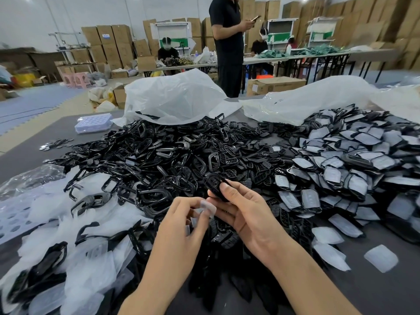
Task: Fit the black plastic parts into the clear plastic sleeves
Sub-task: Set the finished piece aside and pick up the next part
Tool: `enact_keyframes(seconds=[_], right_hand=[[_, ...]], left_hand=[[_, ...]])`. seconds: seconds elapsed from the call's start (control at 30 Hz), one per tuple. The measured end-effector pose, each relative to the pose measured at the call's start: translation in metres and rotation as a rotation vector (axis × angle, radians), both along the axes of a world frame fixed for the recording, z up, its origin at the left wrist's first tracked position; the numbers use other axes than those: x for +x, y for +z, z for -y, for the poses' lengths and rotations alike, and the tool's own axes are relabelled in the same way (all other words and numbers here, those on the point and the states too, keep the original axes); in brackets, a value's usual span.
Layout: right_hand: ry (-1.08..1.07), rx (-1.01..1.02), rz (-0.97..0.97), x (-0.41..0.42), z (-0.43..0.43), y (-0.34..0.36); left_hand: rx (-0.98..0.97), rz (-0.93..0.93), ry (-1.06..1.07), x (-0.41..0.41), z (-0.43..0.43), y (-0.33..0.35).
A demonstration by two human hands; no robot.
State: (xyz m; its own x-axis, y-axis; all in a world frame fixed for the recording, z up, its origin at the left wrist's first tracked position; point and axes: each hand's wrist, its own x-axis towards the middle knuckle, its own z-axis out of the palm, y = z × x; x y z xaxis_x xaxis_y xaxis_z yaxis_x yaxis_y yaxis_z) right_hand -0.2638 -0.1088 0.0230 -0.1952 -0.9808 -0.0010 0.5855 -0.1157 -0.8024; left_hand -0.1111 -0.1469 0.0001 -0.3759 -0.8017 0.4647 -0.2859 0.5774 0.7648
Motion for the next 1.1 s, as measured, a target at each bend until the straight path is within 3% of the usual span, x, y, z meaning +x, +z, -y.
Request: enact_keyframes(seconds=[0.4,0.6,0.83,1.1], right_hand=[[-0.038,0.010,0.023,0.000,0.002,-0.002],[-0.239,0.038,-0.139,-0.005,0.007,-0.009],[-0.333,0.035,-0.199,-0.005,0.008,-0.012],[-0.345,0.050,-0.205,-0.008,0.010,-0.016]], left_hand=[[0.107,-0.101,0.032,-0.002,0.002,-0.002],[0.174,-0.179,0.045,0.002,0.008,0.001],[0.209,-0.290,0.053,0.003,0.006,0.002],[0.024,-0.023,0.065,0.000,0.004,-0.001]])
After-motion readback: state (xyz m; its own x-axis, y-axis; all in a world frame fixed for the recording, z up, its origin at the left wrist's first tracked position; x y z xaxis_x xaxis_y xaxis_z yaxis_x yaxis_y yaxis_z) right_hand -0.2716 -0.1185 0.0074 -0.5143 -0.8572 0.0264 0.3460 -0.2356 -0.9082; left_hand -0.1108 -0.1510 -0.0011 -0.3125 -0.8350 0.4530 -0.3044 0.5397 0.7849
